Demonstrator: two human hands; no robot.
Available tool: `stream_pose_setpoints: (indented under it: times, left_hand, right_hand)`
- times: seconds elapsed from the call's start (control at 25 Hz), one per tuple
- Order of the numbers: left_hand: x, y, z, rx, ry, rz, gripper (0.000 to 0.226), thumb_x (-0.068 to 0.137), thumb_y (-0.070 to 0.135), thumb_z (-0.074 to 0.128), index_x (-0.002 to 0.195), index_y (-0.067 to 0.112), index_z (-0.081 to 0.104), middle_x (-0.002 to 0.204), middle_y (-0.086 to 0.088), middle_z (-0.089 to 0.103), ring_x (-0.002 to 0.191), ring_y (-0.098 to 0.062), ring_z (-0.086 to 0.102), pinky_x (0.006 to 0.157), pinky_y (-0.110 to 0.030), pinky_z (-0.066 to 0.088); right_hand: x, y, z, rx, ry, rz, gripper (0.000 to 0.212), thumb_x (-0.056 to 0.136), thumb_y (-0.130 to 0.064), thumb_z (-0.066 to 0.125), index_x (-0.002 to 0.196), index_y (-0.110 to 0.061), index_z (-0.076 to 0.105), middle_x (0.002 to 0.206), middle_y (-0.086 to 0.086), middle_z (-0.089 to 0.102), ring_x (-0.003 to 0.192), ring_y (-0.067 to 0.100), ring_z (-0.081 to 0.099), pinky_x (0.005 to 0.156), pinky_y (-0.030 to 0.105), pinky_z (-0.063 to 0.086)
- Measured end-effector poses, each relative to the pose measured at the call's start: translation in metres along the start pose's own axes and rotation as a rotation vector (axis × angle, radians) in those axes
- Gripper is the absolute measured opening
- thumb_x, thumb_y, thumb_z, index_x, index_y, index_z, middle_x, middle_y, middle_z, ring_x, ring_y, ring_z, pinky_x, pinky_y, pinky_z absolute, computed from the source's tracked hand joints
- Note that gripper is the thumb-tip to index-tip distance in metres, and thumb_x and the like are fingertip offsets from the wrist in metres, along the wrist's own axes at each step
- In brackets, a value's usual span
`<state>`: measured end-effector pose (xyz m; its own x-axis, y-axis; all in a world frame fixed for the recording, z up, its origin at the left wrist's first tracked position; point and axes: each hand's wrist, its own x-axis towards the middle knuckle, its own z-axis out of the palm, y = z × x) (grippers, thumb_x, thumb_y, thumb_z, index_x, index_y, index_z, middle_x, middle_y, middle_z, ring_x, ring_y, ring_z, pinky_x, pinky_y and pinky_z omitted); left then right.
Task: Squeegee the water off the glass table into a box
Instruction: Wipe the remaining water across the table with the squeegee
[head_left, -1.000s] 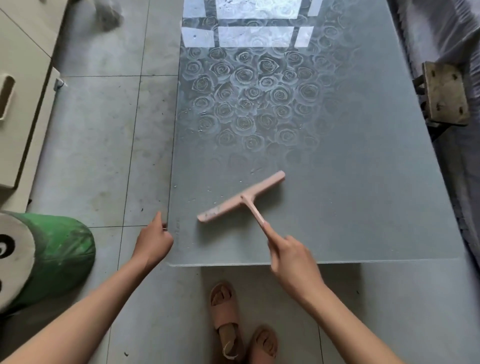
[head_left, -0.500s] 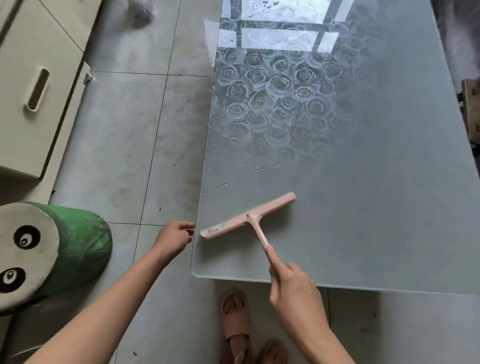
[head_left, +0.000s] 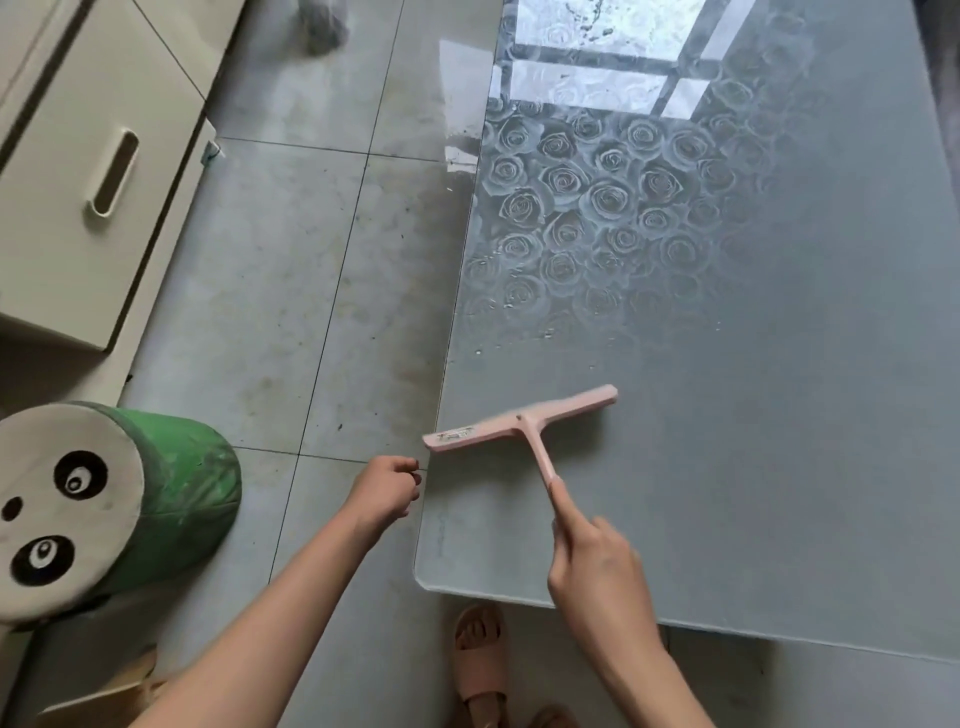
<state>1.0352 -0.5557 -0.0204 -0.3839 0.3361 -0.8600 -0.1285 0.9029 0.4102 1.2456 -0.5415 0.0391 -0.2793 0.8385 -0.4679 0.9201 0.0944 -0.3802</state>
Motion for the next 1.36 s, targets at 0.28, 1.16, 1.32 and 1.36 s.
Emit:
stream_pose_setpoints:
  times: [0.28,1.16,1.32,1.36]
  left_hand:
    - [0.008,0.025,0.003,-0.07,-0.029,0.019,0.038,0.092,-0.007,0.037,0.124,0.004,0.054,0.096,-0.012,0.061,0.079,-0.021,0.058,0.069,-0.028,0.045]
    - [0.055,0.092,0.008,0.243,0.014,0.208,0.043,0.087,0.006,0.049,0.126,0.022,0.06,0.127,0.004,0.062,0.107,-0.025,0.061,0.089,-0.03,0.046]
    - [0.062,0.106,0.01,0.229,0.048,0.186,0.033,0.086,0.008,0.055,0.08,0.039,0.063,0.085,0.018,0.066,0.092,-0.021,0.061,0.084,-0.03,0.05]
    - [0.062,0.11,0.01,0.222,0.056,0.179,0.033,0.086,0.01,0.057,0.074,0.041,0.059,0.082,0.019,0.064,0.093,-0.022,0.06,0.086,-0.03,0.049]
  right_hand:
    - [0.131,-0.065,-0.039,0.074,0.067,-0.015,0.048,0.098,-0.018,0.037,0.142,-0.037,0.037,0.1,0.019,0.063,0.095,0.039,0.056,0.073,0.039,0.043]
    - [0.144,-0.054,-0.06,-0.026,0.054,-0.009,0.053,0.097,-0.022,0.035,0.144,-0.045,0.026,0.085,0.01,0.059,0.087,0.034,0.058,0.065,0.037,0.036]
    - [0.232,-0.088,-0.08,-0.046,0.043,-0.04,0.054,0.096,-0.014,0.036,0.145,-0.035,0.029,0.102,0.018,0.061,0.097,0.037,0.056,0.073,0.037,0.041]
    - [0.257,-0.1,-0.094,-0.018,0.037,-0.044,0.054,0.095,-0.013,0.037,0.144,-0.034,0.032,0.102,0.017,0.061,0.098,0.038,0.055,0.075,0.036,0.041]
